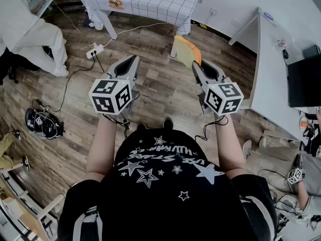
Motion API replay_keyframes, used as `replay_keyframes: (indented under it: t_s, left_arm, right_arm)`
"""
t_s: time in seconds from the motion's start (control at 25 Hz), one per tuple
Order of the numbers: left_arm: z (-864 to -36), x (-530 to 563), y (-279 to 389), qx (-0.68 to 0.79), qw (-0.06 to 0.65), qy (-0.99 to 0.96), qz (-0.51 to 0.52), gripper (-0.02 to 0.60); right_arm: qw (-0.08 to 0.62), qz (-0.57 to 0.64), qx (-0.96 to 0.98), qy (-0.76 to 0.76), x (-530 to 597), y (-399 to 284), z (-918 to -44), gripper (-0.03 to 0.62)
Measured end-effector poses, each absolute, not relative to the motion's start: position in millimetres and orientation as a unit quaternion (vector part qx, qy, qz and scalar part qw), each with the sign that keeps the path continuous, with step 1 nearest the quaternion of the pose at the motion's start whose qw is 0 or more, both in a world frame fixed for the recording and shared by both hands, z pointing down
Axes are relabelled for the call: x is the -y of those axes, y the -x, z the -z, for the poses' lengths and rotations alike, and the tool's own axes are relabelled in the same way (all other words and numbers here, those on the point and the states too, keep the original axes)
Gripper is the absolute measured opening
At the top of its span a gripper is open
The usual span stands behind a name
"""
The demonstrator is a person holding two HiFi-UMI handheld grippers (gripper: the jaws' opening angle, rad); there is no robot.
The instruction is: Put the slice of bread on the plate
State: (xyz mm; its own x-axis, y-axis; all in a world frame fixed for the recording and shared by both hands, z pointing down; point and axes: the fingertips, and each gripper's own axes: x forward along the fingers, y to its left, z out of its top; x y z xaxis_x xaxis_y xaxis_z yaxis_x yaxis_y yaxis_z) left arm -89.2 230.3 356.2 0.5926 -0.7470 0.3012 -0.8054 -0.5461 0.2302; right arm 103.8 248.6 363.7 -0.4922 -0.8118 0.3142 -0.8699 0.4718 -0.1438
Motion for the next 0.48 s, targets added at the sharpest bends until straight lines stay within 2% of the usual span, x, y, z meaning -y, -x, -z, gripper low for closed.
replay_keyframes:
  t_s: [0.48]
  left_arm:
    - [-353,-219,76,0.443,0.158,-0.879,-0.082,0.008]
  right_arm:
    - [0.105,-0.121,0.862,-0.481,-235,-103,-357,0.089]
